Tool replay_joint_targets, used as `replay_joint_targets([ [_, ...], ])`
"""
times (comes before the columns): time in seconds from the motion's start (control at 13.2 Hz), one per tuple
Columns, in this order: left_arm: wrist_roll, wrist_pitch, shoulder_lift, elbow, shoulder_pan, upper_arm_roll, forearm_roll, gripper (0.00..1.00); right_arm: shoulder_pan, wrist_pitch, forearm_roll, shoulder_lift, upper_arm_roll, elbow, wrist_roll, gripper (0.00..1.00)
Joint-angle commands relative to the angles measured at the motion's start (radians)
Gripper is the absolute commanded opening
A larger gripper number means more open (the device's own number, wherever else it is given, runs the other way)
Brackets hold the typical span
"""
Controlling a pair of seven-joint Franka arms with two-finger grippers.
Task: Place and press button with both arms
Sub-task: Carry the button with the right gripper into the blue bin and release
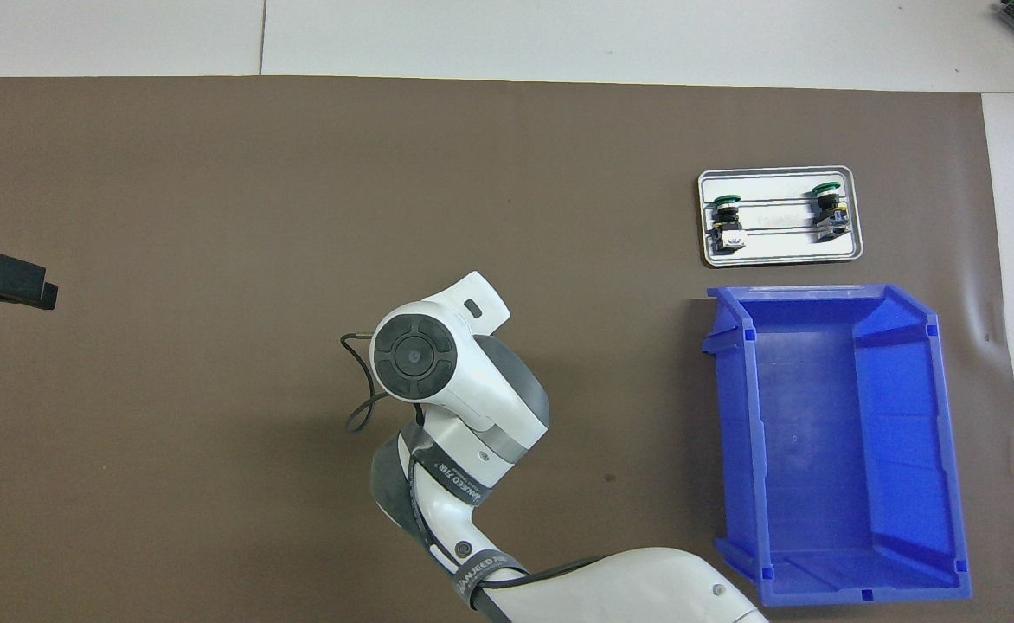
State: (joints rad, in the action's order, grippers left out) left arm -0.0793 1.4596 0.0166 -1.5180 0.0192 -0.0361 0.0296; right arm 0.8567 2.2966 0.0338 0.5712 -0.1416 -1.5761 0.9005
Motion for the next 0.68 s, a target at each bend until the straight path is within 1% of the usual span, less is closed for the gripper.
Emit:
replay_joint_targets([
  [0.0,0.001,0.004,0.026,-0.028,0.007,-0.005,-0.014,1.00,-0.034,-0.012,0.003,-0.037,0.002,0.007,0.008,0.00],
  [0.15,0.001,0.005,0.026,-0.028,0.007,-0.005,-0.014,1.00,-0.082,-0.063,0.017,-0.105,-0.003,0.005,-0.005,0.00],
  [0.23,0.001,0.005,0.026,-0.028,0.007,-0.005,-0.014,1.00,-0.112,-0.089,0.018,-0.140,-0.006,0.004,-0.040,0.00],
  [0.45,0.001,0.004,0.026,-0.028,0.007,-0.005,-0.014,1.00,-0.230,-0.176,0.061,-0.227,-0.007,-0.002,-0.225,0.00],
  [0.6,0.001,0.005,0.026,-0.028,0.007,-0.005,-0.014,1.00,-0.300,-0.241,0.061,-0.276,-0.007,-0.005,-0.364,0.00],
])
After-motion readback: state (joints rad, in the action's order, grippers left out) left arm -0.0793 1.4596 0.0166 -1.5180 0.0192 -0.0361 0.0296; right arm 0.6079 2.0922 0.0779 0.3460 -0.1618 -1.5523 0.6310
